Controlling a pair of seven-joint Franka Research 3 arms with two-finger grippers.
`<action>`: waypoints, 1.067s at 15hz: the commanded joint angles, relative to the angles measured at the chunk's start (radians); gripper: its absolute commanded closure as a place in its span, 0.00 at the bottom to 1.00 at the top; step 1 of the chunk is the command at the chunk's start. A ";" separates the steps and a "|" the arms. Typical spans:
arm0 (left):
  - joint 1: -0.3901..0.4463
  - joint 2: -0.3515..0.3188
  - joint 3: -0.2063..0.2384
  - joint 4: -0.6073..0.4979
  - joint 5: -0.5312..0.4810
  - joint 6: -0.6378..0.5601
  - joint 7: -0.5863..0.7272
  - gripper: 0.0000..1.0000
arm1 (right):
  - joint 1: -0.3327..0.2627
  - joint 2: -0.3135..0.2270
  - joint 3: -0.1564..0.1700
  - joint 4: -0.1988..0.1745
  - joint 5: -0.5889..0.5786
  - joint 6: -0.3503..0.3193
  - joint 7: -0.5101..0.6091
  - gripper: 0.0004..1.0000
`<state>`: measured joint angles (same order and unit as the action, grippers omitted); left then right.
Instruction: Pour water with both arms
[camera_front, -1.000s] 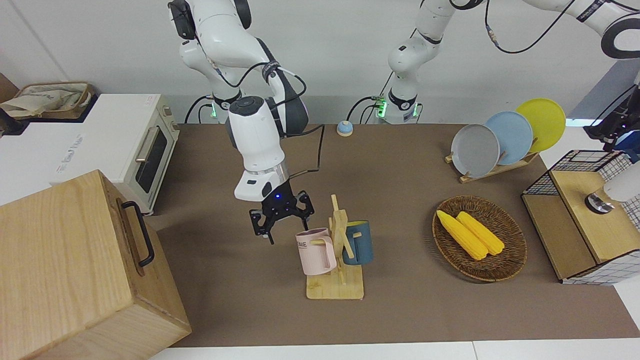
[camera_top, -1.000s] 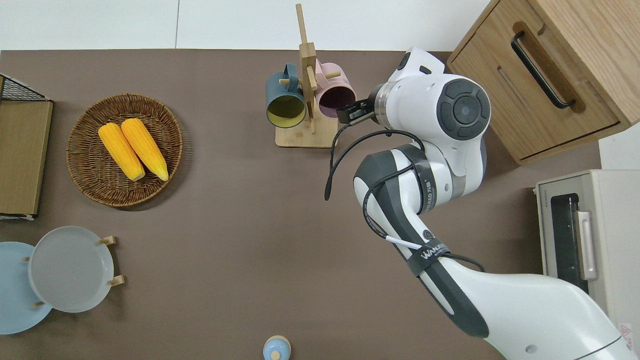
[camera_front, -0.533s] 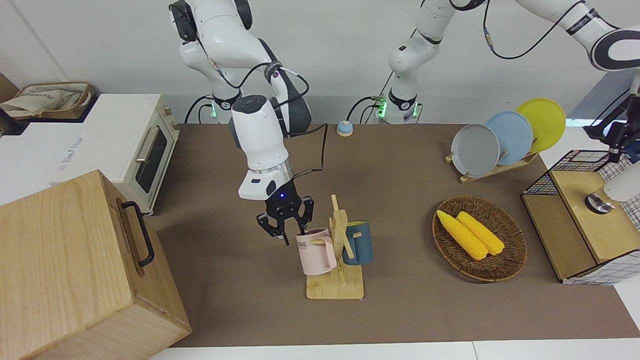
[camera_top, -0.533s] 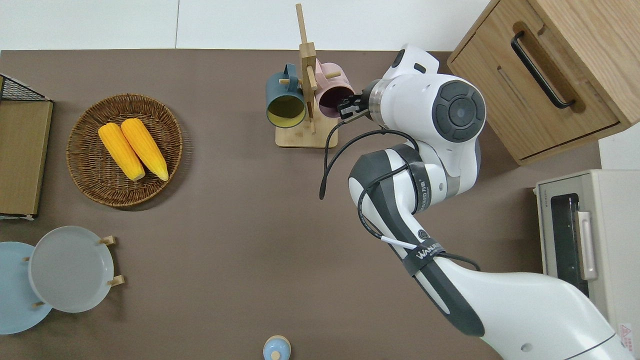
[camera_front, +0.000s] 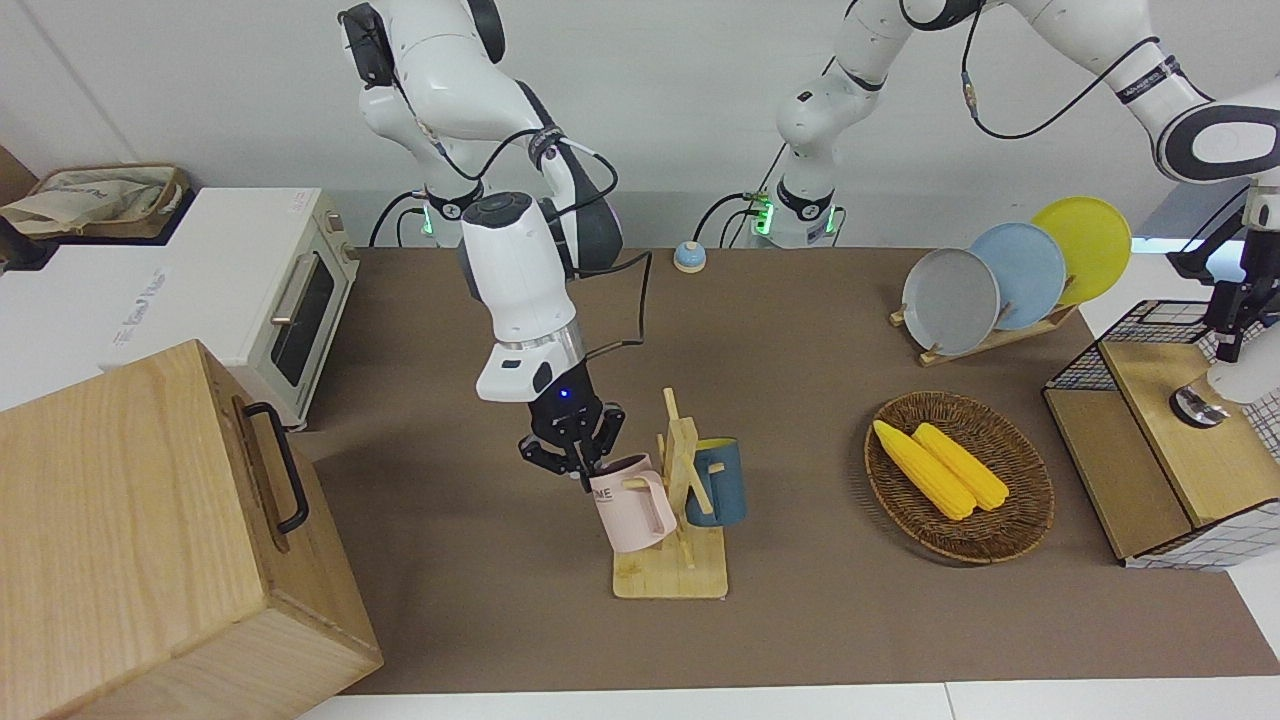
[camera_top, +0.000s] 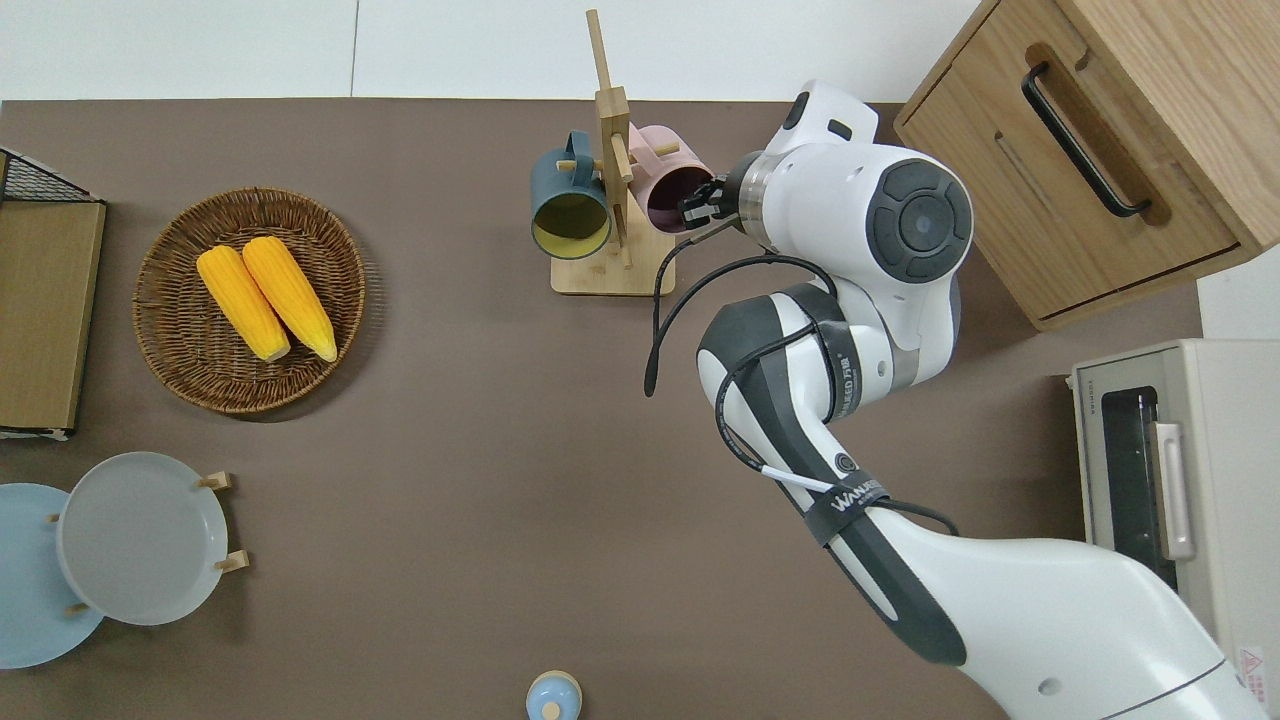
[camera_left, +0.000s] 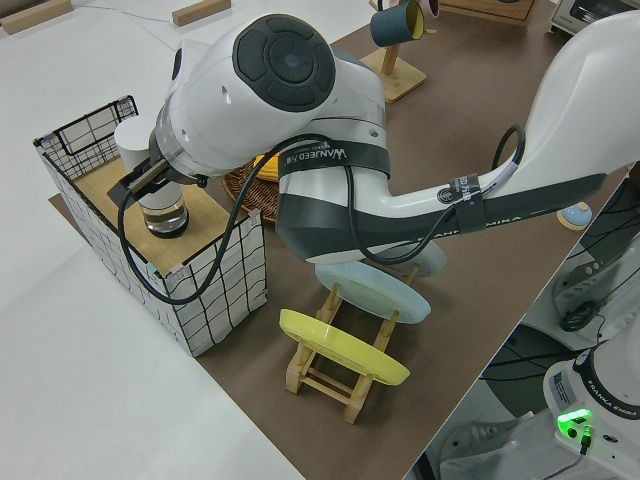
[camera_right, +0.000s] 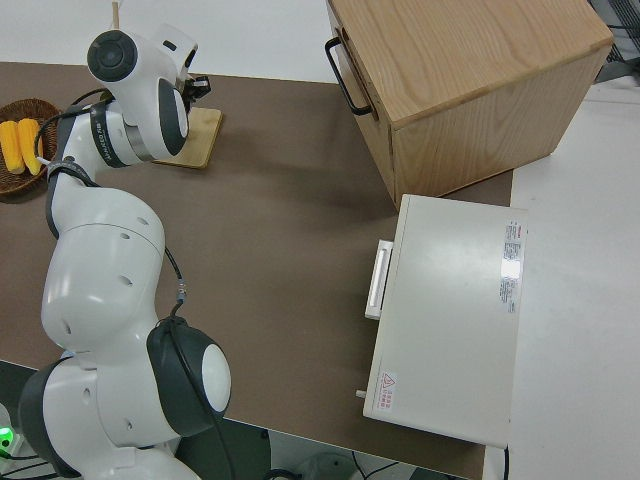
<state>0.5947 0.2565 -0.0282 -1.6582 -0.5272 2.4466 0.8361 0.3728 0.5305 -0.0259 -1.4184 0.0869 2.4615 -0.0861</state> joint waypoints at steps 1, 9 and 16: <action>0.001 0.018 -0.004 -0.005 -0.074 0.044 0.064 0.00 | -0.021 0.020 0.011 0.022 0.014 0.017 -0.037 1.00; -0.001 0.044 -0.012 -0.006 -0.117 0.081 0.109 0.00 | -0.051 0.014 0.009 0.085 0.016 -0.068 -0.035 1.00; -0.001 0.061 -0.021 -0.006 -0.117 0.081 0.115 0.00 | -0.098 -0.004 0.012 0.087 0.017 -0.145 -0.061 1.00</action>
<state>0.5947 0.3099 -0.0427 -1.6582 -0.6172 2.5000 0.9155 0.3066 0.5324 -0.0278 -1.3441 0.0878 2.3579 -0.1026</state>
